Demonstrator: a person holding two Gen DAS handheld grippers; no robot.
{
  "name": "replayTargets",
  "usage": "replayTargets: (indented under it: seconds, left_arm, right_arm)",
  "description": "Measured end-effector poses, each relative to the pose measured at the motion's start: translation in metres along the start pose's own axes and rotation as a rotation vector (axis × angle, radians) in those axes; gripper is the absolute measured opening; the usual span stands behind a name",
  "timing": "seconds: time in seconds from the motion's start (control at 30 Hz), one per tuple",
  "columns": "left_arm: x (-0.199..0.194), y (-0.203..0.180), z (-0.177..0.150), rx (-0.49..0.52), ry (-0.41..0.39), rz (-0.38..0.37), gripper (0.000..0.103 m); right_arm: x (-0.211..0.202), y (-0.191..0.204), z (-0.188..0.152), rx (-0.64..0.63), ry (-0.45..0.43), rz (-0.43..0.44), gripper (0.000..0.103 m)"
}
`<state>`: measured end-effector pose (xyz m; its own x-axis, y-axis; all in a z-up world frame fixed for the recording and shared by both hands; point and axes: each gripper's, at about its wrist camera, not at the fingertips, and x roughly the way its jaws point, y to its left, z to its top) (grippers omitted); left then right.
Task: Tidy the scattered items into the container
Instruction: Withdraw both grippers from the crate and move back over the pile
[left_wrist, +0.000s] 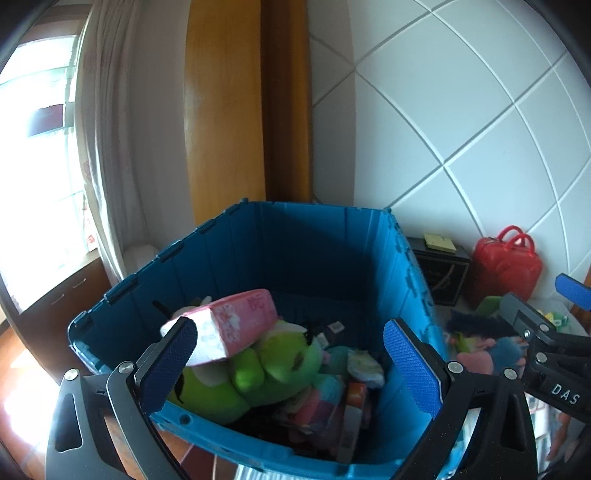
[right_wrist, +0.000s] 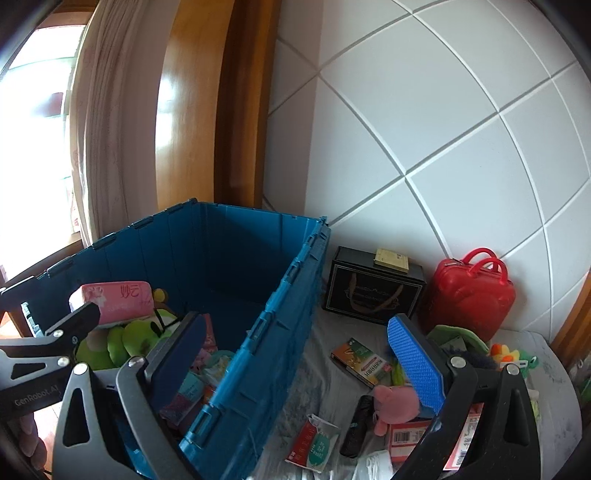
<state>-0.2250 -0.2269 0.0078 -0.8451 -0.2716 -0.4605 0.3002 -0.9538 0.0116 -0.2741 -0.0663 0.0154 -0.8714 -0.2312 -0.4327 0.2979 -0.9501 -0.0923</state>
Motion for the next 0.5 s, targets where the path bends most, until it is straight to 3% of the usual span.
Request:
replayTargets:
  seconds: [0.5]
  left_arm:
    - [-0.044, -0.198, -0.043, 0.090, 0.036, -0.179, 0.102]
  right_arm:
    - [-0.067, -0.194, -0.081, 0.127, 0.051, -0.165, 0.100]
